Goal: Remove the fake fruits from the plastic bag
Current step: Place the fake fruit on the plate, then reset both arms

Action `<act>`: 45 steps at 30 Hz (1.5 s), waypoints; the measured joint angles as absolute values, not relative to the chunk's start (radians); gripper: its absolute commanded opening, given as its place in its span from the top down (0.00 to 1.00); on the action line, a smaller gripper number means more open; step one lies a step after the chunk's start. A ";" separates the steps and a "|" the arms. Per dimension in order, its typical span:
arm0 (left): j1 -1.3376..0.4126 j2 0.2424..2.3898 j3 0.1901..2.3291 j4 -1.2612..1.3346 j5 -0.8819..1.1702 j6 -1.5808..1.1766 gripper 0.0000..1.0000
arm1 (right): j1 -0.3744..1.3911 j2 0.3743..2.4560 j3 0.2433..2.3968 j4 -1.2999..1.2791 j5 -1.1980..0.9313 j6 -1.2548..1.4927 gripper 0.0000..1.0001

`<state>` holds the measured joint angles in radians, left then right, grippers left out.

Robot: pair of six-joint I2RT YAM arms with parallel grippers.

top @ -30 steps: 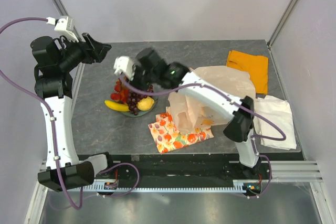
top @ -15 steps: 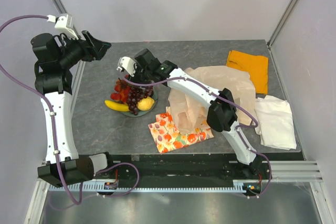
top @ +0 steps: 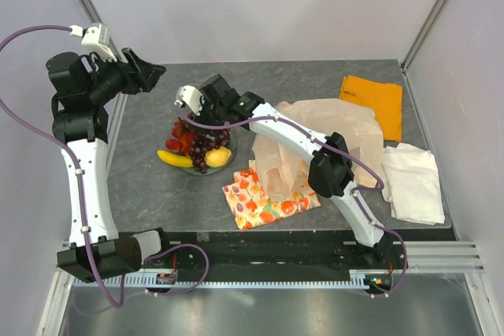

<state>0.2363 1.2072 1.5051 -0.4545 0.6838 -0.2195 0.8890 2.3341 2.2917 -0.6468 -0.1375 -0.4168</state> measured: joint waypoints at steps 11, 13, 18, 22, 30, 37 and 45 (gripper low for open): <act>0.243 1.191 1.499 -0.453 0.686 -0.220 0.24 | 0.893 2.331 2.292 -0.644 -0.138 -0.385 0.07; 0.243 1.190 1.499 -0.453 0.687 -0.220 0.24 | 0.893 2.321 2.291 -0.646 -0.136 -0.379 0.04; 0.245 1.190 1.499 -0.452 0.691 -0.221 0.24 | 0.885 2.211 2.238 -0.651 -0.124 -0.372 0.02; 0.245 1.193 1.498 -0.442 0.696 -0.231 0.19 | 0.863 2.061 2.172 -0.648 -0.097 -0.365 0.02; 0.245 1.199 1.408 -0.430 0.682 -0.238 0.02 | 0.679 1.820 2.020 -0.590 0.175 -0.231 0.02; 0.245 1.204 1.318 -0.439 0.520 -0.215 0.01 | 0.382 1.795 1.975 -0.687 0.390 -0.145 0.02; 0.247 1.245 1.280 -0.439 0.276 -0.127 0.01 | 0.418 1.769 1.824 -0.774 0.538 -0.118 0.02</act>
